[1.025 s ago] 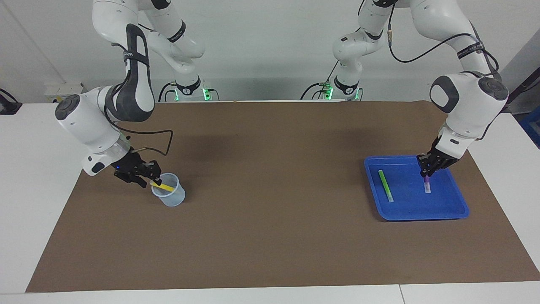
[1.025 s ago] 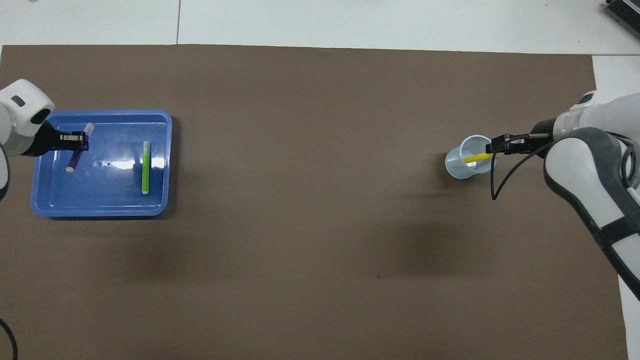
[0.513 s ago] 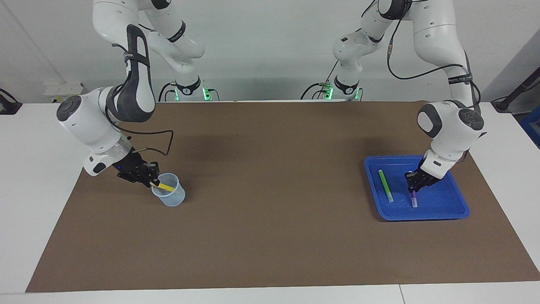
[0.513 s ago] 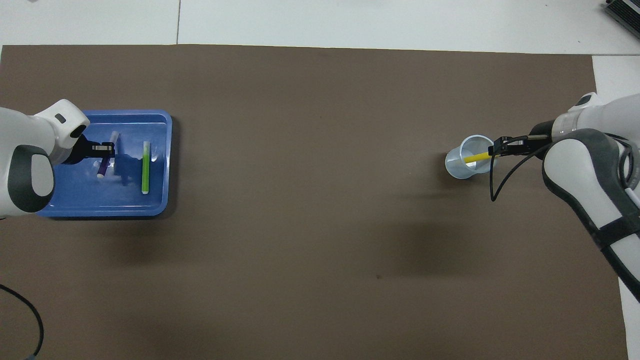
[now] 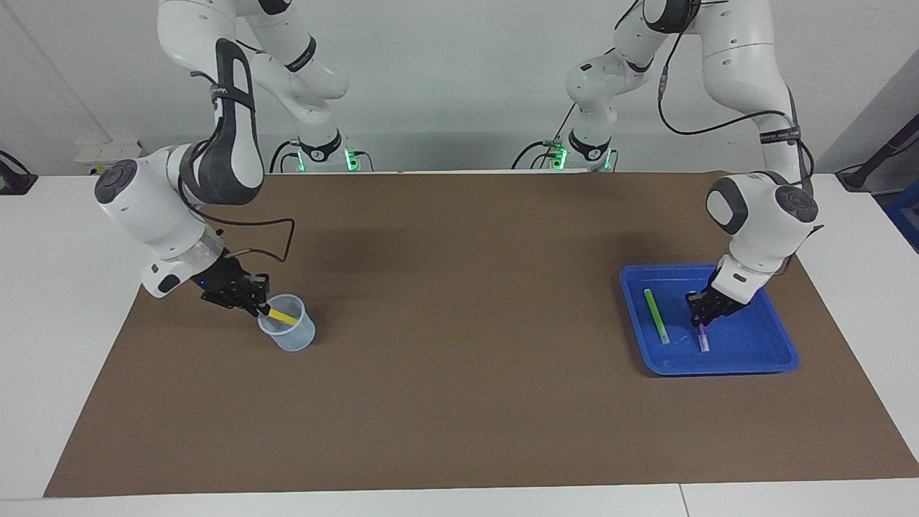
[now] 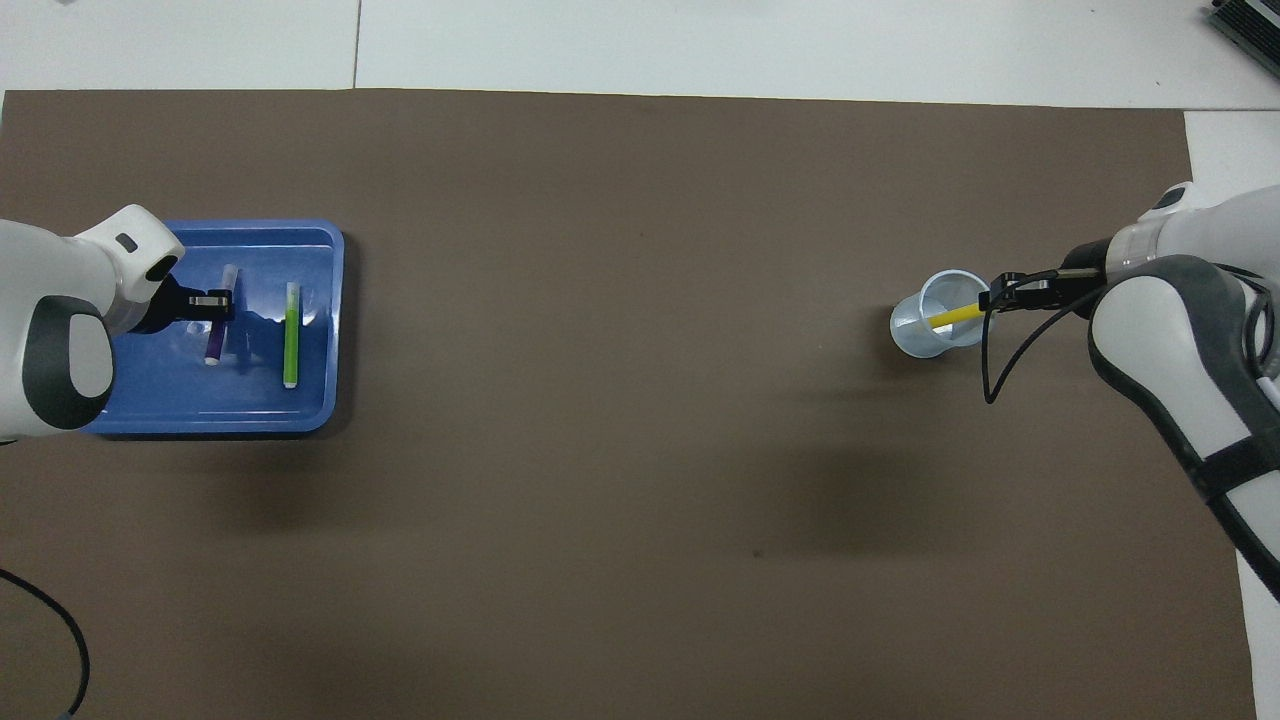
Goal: Right arm passes pens to left for tray arrangement
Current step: 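Lift the yellow pen with the right gripper while the left gripper approaches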
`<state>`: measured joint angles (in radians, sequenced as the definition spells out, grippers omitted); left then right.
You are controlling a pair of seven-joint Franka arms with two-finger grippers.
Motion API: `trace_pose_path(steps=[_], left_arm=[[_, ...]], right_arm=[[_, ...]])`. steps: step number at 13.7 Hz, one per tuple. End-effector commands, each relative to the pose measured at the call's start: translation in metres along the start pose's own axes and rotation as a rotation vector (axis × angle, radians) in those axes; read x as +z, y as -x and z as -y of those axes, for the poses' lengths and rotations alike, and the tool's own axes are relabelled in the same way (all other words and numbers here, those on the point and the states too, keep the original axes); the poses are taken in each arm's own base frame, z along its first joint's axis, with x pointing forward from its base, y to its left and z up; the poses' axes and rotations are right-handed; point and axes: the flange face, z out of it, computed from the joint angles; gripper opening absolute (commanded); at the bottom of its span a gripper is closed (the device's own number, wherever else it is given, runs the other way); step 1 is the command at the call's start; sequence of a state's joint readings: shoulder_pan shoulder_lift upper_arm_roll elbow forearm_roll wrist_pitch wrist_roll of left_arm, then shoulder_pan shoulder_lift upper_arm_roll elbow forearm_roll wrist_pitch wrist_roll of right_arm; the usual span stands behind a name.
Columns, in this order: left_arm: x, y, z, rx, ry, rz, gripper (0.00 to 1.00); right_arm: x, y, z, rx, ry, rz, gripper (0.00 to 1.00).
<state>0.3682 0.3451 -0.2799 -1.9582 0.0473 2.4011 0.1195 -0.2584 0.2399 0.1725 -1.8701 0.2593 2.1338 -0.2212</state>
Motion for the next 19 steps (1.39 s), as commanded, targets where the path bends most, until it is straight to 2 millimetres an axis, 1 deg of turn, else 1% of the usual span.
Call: trace_pose_path(steps=[1, 2, 3, 4, 6, 7, 8, 9, 10, 11, 12, 13, 14, 15, 17, 18, 19], left_arm=[[-0.004, 0.007, -0.001, 0.015, -0.018, -0.002, 0.45], [-0.004, 0.006, -0.001, 0.012, -0.018, 0.003, 0.5], [-0.006, 0.006, 0.002, 0.007, -0.018, 0.018, 0.5], [-0.012, 0.003, 0.003, 0.003, -0.016, 0.03, 0.49], [-0.032, -0.006, 0.001, 0.0, -0.015, 0.06, 0.49], [-0.042, -0.01, 0.0, -0.032, -0.011, 0.083, 0.49], [-0.054, -0.012, -0.006, -0.091, -0.014, 0.107, 0.49], [-0.064, -0.013, -0.014, -0.13, -0.018, 0.12, 0.49], [-0.073, -0.013, -0.024, -0.154, -0.022, 0.132, 0.49], [-0.083, -0.011, -0.035, -0.202, -0.021, 0.139, 0.49], [-0.09, -0.01, -0.047, -0.264, -0.007, 0.149, 0.5], [-0.097, -0.008, -0.062, -0.354, 0.029, 0.158, 0.54], [-0.099, -0.006, -0.073, -0.46, 0.053, 0.178, 0.56], [-0.105, -0.004, -0.094, -0.508, 0.05, 0.189, 0.56], [-0.118, 0.002, -0.135, -0.613, 0.034, 0.211, 0.56], [-0.126, 0.004, -0.158, -0.688, 0.063, 0.223, 0.56], [-0.137, 0.004, -0.174, -0.774, 0.105, 0.236, 0.56]], right_arm=[[-0.028, -0.004, 0.008, -0.026, -0.003, 0.038, 0.11], [-0.04, -0.005, 0.012, -0.031, -0.007, 0.05, 0.11], [-0.056, -0.004, 0.018, -0.04, -0.009, 0.057, 0.11], [-0.071, -0.001, 0.023, -0.046, -0.01, 0.059, 0.11], [-0.097, 0.009, 0.034, -0.037, -0.01, 0.066, 0.11], [-0.108, 0.012, 0.045, -0.017, -0.016, 0.062, 0.11], [-0.121, 0.013, 0.058, 0.017, -0.019, 0.054, 0.11], [-0.13, 0.012, 0.071, 0.057, -0.035, 0.053, 0.11], [-0.132, 0.01, 0.09, 0.098, -0.08, 0.055, 0.11], [-0.131, 0.007, 0.099, 0.161, -0.129, 0.045, 0.11], [-0.127, 0.007, 0.118, 0.203, -0.155, 0.052, 0.11], [-0.122, 0.007, 0.135, 0.232, -0.157, 0.049, 0.11], [-0.116, 0.01, 0.157, 0.261, -0.159, 0.053, 0.11], [-0.11, 0.013, 0.186, 0.3, -0.172, 0.062, 0.11], [-0.102, 0.015, 0.225, 0.43, -0.236, 0.052, 0.11], [-0.1, 0.015, 0.236, 0.481, -0.273, 0.048, 0.11], [-0.1, 0.014, 0.243, 0.535, -0.312, 0.046, 0.11]])
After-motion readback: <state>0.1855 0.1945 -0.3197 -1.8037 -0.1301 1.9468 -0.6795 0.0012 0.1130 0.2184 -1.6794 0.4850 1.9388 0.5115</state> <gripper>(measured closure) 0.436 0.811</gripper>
